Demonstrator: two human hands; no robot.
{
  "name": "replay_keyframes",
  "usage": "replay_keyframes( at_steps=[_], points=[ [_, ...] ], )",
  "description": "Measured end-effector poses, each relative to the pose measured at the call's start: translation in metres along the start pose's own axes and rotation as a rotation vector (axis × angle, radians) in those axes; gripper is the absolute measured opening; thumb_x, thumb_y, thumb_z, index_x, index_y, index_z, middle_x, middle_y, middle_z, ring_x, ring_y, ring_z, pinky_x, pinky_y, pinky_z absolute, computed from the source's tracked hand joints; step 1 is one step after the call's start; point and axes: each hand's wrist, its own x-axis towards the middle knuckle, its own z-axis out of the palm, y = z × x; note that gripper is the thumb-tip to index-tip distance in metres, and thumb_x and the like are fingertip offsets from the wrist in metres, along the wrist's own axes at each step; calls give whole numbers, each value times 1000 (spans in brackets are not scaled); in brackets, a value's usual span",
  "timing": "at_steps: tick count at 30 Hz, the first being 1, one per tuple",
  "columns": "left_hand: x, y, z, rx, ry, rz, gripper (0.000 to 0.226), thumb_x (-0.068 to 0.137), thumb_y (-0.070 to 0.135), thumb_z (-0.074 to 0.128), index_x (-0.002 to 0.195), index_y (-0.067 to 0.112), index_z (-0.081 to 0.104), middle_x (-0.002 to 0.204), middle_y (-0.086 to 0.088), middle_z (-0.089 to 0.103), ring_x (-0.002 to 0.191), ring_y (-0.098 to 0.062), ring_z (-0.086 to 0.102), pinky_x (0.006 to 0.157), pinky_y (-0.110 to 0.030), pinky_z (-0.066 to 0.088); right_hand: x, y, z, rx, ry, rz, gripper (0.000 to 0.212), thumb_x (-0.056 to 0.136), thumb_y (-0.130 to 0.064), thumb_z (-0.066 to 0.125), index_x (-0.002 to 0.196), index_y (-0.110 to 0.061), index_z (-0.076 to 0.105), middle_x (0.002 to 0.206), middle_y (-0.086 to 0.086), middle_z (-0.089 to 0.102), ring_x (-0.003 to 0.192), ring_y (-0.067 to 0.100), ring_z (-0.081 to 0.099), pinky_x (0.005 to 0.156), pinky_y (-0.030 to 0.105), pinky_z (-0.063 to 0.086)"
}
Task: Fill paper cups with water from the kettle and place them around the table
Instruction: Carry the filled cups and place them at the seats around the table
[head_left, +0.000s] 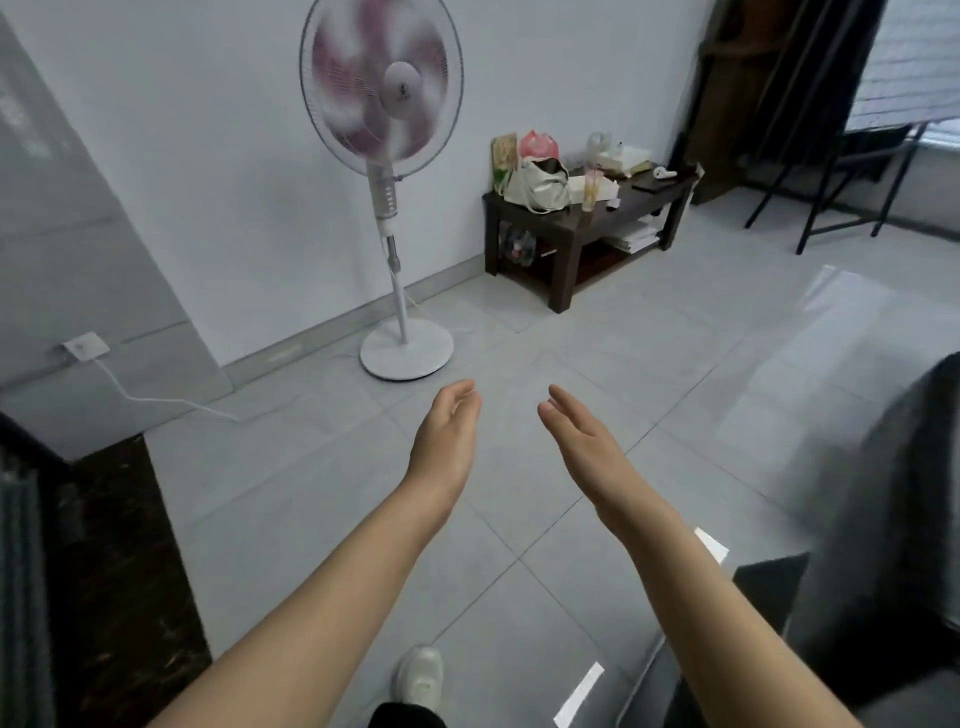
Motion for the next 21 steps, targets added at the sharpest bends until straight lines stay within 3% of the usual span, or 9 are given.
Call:
replay_keyframes(
  at_steps=[11, 21],
  points=[
    [230, 51, 66, 61, -316, 80, 40, 100, 33, 39, 138, 25, 43, 138, 8, 46, 126, -8, 42, 98, -24, 32, 186, -36, -43, 47, 300, 50, 52, 100, -38, 44, 149, -28, 29, 154, -9, 31, 139, 6, 30, 101, 19, 23],
    [356, 86, 223, 121, -623, 141, 40, 100, 35, 38, 138, 25, 43, 141, 7, 45, 129, -10, 40, 101, -26, 32, 294, -33, -162, 111, 617, 107, 55, 99, -35, 46, 150, -27, 26, 154, -6, 32, 139, 7, 32, 101, 19, 23]
  ],
)
